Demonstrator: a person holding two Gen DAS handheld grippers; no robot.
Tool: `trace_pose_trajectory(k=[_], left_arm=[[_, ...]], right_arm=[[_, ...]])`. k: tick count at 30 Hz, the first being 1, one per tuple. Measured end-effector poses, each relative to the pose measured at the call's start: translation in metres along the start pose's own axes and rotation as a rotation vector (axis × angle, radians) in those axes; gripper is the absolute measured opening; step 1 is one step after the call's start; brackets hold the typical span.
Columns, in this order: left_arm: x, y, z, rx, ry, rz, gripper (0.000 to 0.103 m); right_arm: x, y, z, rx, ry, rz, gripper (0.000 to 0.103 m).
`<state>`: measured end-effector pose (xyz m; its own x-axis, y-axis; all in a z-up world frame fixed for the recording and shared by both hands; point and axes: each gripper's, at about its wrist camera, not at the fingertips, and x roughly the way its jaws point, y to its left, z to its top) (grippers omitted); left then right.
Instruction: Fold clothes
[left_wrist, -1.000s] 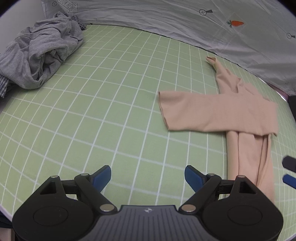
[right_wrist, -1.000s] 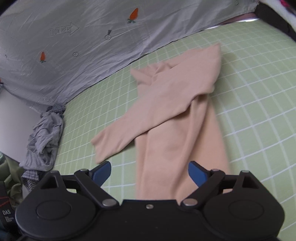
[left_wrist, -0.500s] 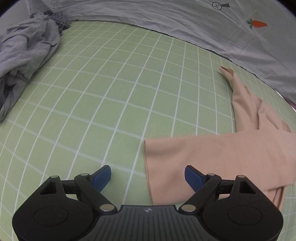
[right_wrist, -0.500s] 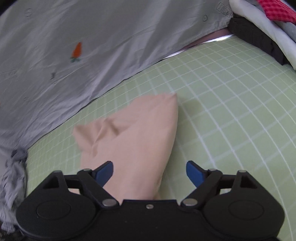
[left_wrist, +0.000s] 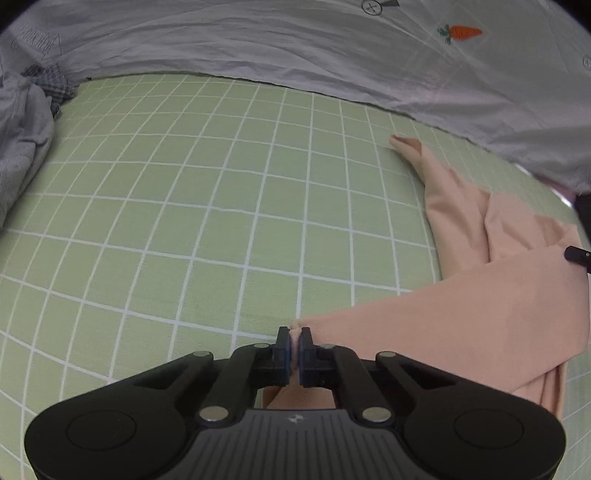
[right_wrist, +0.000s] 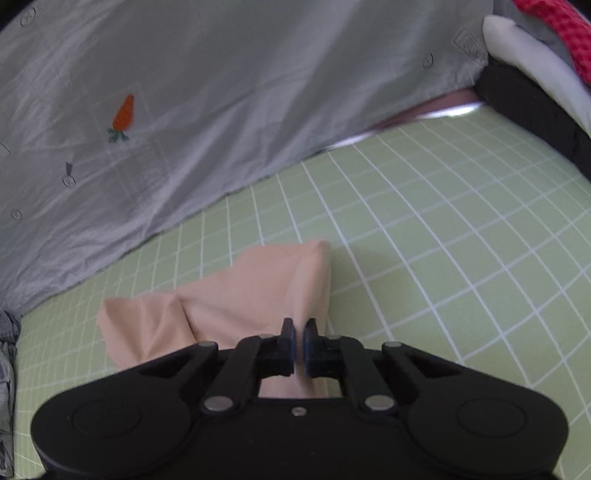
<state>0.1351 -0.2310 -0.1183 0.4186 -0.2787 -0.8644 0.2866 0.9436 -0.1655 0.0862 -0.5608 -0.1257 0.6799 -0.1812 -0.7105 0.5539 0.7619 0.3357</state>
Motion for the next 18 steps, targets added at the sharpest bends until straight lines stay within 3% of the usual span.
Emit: trace_pose_trajectory(k=[6, 10, 11, 12, 13, 16, 18], left_arm=[[-0.06, 0.029, 0.022, -0.043, -0.161, 0.022, 0.004], [-0.069, 0.063, 0.033, -0.135, -0.199, 0.08, 0.004], [-0.061, 0.073, 0.033, -0.168, -0.182, 0.097, 0.004], [-0.051, 0.082, 0.033, -0.199, -0.159, 0.112, 0.004], [-0.043, 0.09, 0.032, -0.234, -0.14, 0.117, 0.005], [-0.033, 0.104, 0.026, -0.303, -0.109, 0.11, 0.011], [-0.029, 0.104, 0.022, -0.292, -0.091, 0.121, 0.019]], right_arm=[[-0.015, 0.02, 0.027, 0.041, -0.08, 0.119, 0.005], [0.004, 0.049, 0.027, 0.009, -0.041, 0.202, 0.006], [0.015, 0.056, 0.025, -0.002, -0.014, 0.194, 0.011], [0.026, 0.061, 0.023, 0.0, 0.007, 0.176, 0.031], [0.037, 0.064, 0.021, 0.008, 0.032, 0.15, 0.038], [0.043, 0.065, 0.018, 0.022, 0.035, 0.112, 0.044], [0.038, 0.06, 0.018, 0.023, 0.013, 0.09, 0.048]])
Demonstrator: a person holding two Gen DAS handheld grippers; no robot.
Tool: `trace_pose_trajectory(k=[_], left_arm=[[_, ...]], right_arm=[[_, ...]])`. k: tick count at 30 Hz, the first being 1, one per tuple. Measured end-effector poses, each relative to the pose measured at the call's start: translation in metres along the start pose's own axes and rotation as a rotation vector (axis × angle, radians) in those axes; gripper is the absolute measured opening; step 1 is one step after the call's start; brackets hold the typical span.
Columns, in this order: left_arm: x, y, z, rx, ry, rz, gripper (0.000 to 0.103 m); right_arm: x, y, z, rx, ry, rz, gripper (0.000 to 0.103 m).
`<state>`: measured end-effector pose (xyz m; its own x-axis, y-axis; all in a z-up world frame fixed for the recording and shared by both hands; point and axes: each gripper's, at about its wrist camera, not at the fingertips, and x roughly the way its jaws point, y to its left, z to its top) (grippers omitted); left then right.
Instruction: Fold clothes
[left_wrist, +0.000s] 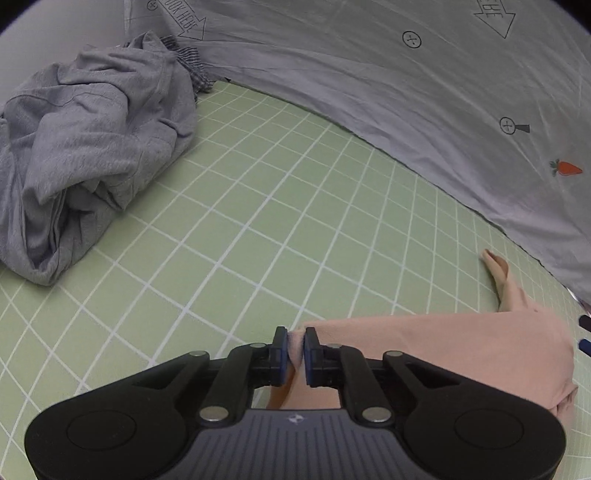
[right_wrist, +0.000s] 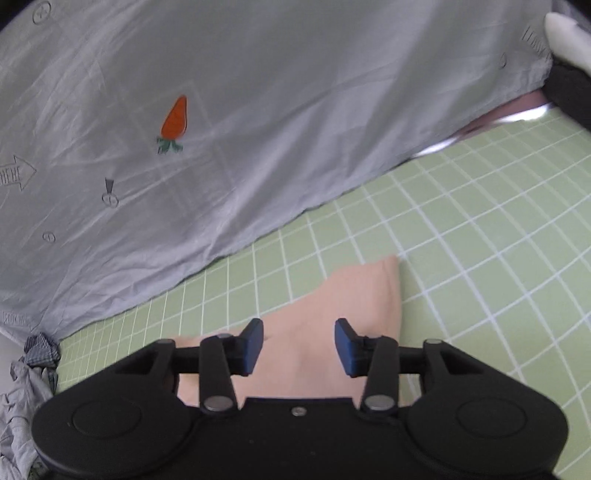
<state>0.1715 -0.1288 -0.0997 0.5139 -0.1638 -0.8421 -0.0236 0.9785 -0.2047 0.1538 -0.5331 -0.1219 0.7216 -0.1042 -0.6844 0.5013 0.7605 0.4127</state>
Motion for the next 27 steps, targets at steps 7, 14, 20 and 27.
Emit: trace_pose_trajectory(k=[7, 14, 20, 27], left_arm=[[0.009, -0.004, -0.013, 0.018, 0.048, 0.034, 0.047], [-0.022, -0.013, -0.025, 0.053, 0.012, 0.041, 0.074], [-0.068, -0.02, -0.062, 0.092, -0.022, -0.008, 0.081], [-0.093, -0.03, -0.126, 0.194, 0.035, -0.066, 0.082]], right_arm=[[-0.019, -0.018, -0.01, -0.005, -0.021, -0.113, 0.049], [-0.065, -0.011, -0.06, -0.175, -0.063, -0.255, 0.097], [-0.115, 0.008, -0.12, -0.344, -0.027, -0.26, 0.103], [-0.155, 0.021, -0.189, -0.428, 0.047, -0.24, 0.103]])
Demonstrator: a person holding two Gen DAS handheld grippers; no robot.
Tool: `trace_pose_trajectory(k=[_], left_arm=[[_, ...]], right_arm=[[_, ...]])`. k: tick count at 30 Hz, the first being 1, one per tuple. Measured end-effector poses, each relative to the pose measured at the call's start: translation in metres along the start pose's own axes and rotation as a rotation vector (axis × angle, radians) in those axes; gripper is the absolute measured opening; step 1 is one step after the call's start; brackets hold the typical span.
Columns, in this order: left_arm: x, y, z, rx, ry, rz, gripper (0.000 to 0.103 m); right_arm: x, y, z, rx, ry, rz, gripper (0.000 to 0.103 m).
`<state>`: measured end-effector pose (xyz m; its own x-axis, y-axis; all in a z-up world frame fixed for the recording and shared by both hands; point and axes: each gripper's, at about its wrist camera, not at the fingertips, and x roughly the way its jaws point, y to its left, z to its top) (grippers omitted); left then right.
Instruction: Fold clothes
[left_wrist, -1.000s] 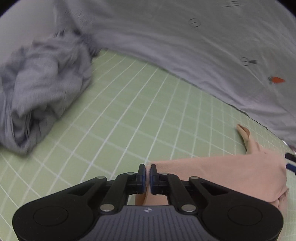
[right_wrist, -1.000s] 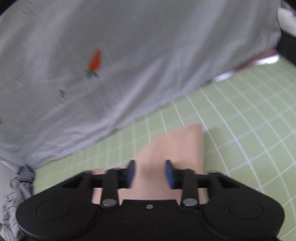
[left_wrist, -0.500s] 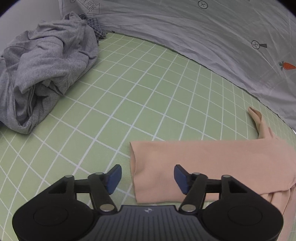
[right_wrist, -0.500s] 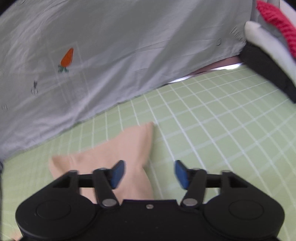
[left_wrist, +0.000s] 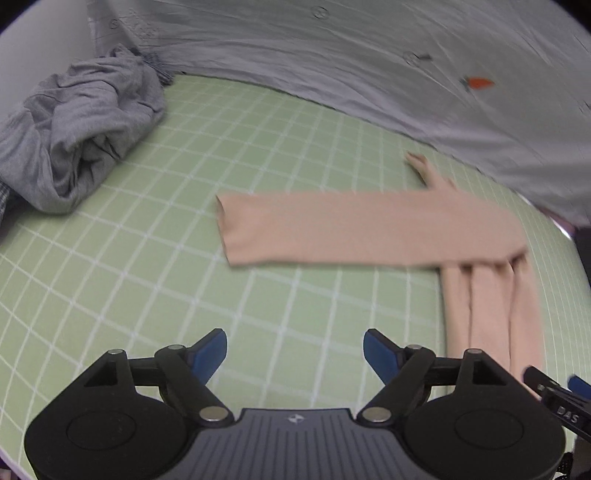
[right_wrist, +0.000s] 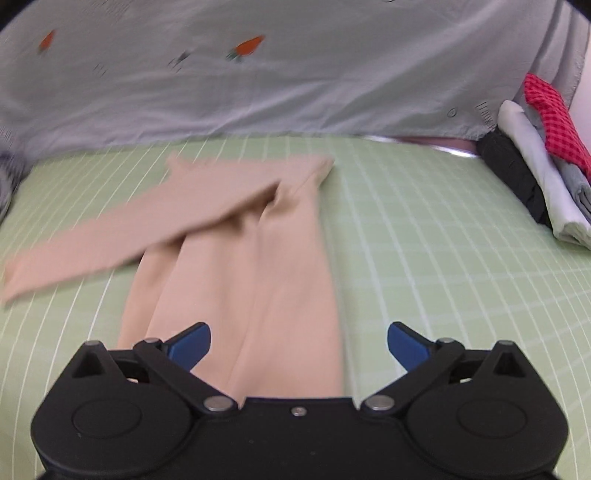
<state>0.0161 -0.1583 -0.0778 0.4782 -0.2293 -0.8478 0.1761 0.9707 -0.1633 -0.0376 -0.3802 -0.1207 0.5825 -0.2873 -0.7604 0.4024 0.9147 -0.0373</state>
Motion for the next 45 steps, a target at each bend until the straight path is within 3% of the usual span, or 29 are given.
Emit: trace_pose_trajectory(k=[2, 4, 6, 10, 14, 15, 19, 22, 28, 30, 31, 33, 37, 39, 43, 45], left_arm=[[-0.005, -0.003, -0.014, 0.036, 0.013, -0.009, 0.082], [-0.011, -0.004, -0.025, 0.059, 0.019, -0.013, 0.082], [-0.017, -0.002, -0.033, 0.069, 0.019, -0.013, 0.082], [-0.026, 0.002, -0.046, 0.072, 0.023, -0.006, 0.082], [-0.031, 0.005, -0.054, 0.059, 0.03, 0.003, 0.082], [-0.031, 0.006, -0.055, 0.058, 0.031, 0.003, 0.082], [-0.035, 0.005, -0.061, 0.058, 0.034, 0.002, 0.082], [-0.035, 0.007, -0.064, 0.051, 0.039, 0.004, 0.082], [-0.031, 0.007, -0.06, 0.035, 0.047, 0.015, 0.082], [-0.031, 0.007, -0.058, 0.035, 0.041, 0.018, 0.083], [-0.03, 0.007, -0.056, 0.032, 0.039, 0.018, 0.083], [-0.026, 0.006, -0.051, 0.019, 0.041, 0.019, 0.084], [-0.018, 0.004, -0.039, 0.004, 0.038, 0.024, 0.085], [-0.013, 0.002, -0.031, 0.0, 0.033, 0.031, 0.089], [0.0, -0.001, -0.011, -0.008, 0.025, 0.054, 0.094], [0.008, -0.002, 0.0, -0.014, 0.021, 0.064, 0.095]], right_arm=[[-0.007, 0.007, -0.014, -0.009, 0.023, 0.007, 0.099], [-0.014, 0.013, -0.027, -0.017, 0.046, 0.012, 0.083], [-0.019, 0.018, -0.036, -0.031, 0.068, 0.016, 0.06], [-0.026, 0.022, -0.046, -0.045, 0.084, 0.061, 0.038], [-0.033, 0.028, -0.053, -0.083, 0.083, 0.086, 0.008], [-0.036, 0.029, -0.055, -0.096, 0.077, 0.085, 0.004], [-0.053, 0.028, -0.055, -0.125, 0.043, 0.059, 0.003], [-0.072, 0.026, -0.056, -0.156, 0.015, 0.037, 0.003], [-0.047, 0.021, -0.069, -0.09, 0.146, 0.094, 0.004], [-0.049, 0.018, -0.066, -0.067, 0.139, 0.106, 0.009], [-0.05, 0.016, -0.063, -0.052, 0.13, 0.116, 0.013], [-0.053, 0.013, -0.057, -0.026, 0.105, 0.129, 0.035], [-0.055, 0.008, -0.043, -0.007, 0.058, 0.134, 0.049], [-0.053, 0.007, -0.036, -0.025, 0.044, 0.107, 0.068], [-0.039, -0.001, -0.02, -0.02, 0.034, 0.078, 0.086], [-0.028, -0.005, -0.011, -0.011, 0.035, 0.073, 0.101]])
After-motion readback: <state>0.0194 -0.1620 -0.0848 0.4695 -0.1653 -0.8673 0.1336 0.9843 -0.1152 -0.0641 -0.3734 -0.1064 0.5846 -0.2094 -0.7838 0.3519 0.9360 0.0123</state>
